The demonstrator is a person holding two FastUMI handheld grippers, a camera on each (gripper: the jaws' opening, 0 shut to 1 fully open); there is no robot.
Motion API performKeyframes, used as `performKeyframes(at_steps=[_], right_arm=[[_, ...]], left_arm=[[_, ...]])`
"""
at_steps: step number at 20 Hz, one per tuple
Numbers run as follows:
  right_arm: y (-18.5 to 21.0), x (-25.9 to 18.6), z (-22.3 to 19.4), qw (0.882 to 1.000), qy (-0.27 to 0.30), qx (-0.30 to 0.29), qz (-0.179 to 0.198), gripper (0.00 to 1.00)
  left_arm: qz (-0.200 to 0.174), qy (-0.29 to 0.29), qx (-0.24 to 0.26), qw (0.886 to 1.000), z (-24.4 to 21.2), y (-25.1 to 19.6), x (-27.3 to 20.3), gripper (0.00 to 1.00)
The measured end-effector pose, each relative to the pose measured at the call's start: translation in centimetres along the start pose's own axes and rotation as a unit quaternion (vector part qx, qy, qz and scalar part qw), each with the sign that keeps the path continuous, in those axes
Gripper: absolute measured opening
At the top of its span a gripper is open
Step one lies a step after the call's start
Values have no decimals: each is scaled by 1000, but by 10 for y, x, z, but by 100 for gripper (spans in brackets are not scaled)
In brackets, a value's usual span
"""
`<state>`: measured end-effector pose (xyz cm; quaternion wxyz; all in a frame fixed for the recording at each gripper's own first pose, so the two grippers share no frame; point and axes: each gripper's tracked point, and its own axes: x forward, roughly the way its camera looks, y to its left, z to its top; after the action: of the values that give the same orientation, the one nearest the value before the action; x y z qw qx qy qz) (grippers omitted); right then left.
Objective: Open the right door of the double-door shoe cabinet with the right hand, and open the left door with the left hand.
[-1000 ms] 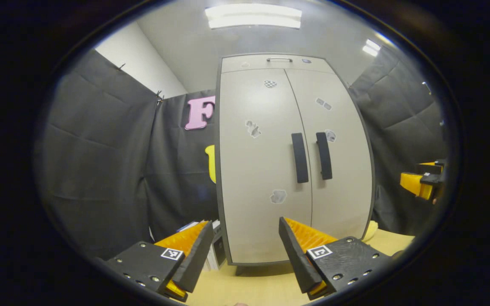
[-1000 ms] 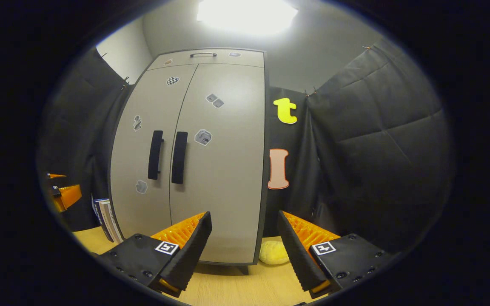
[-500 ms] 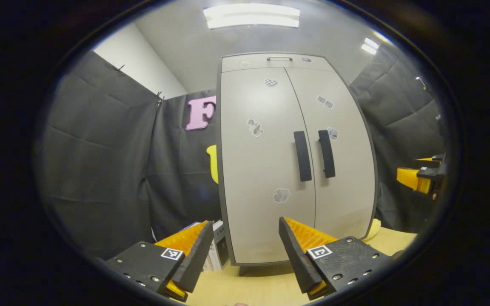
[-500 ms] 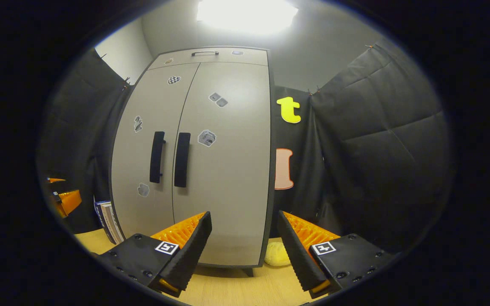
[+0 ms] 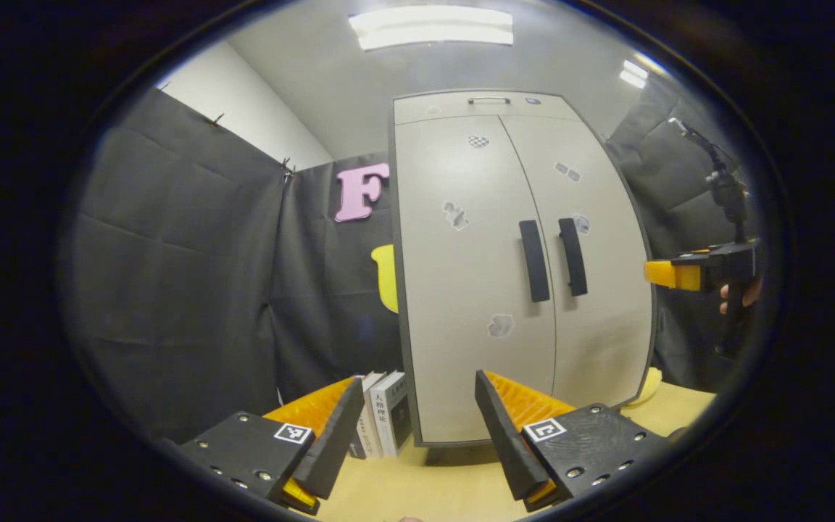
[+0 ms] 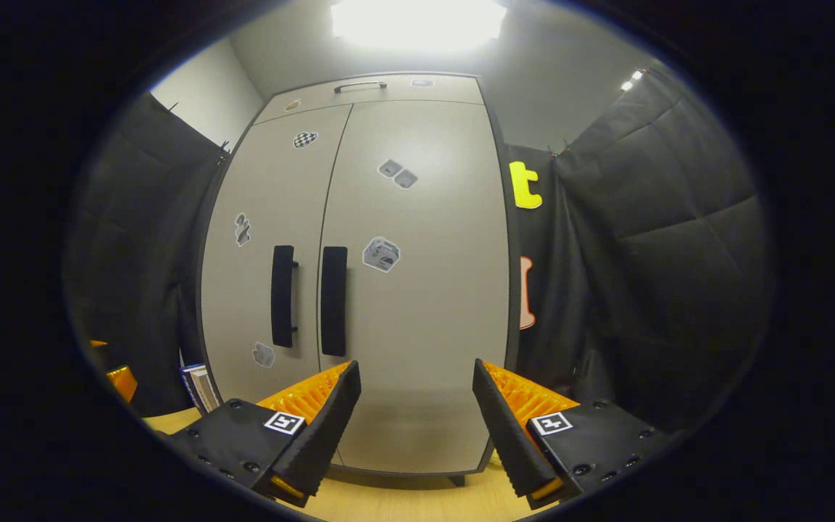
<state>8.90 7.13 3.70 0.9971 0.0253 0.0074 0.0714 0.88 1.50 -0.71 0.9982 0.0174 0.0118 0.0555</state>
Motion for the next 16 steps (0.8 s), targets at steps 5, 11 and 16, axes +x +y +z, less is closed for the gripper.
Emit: performKeyframes(at_steps=[5, 11, 16], right_arm=[[26, 32, 7, 1000, 13, 12, 24, 98], [47, 63, 21, 999, 13, 23, 35, 98], [62, 87, 30, 998, 19, 32, 44, 97]], left_arm=[[37, 3, 5, 999, 1, 5, 4, 89], [74, 12, 3, 997, -2, 12, 7, 90], [97, 20, -3, 995, -1, 16, 5, 90]])
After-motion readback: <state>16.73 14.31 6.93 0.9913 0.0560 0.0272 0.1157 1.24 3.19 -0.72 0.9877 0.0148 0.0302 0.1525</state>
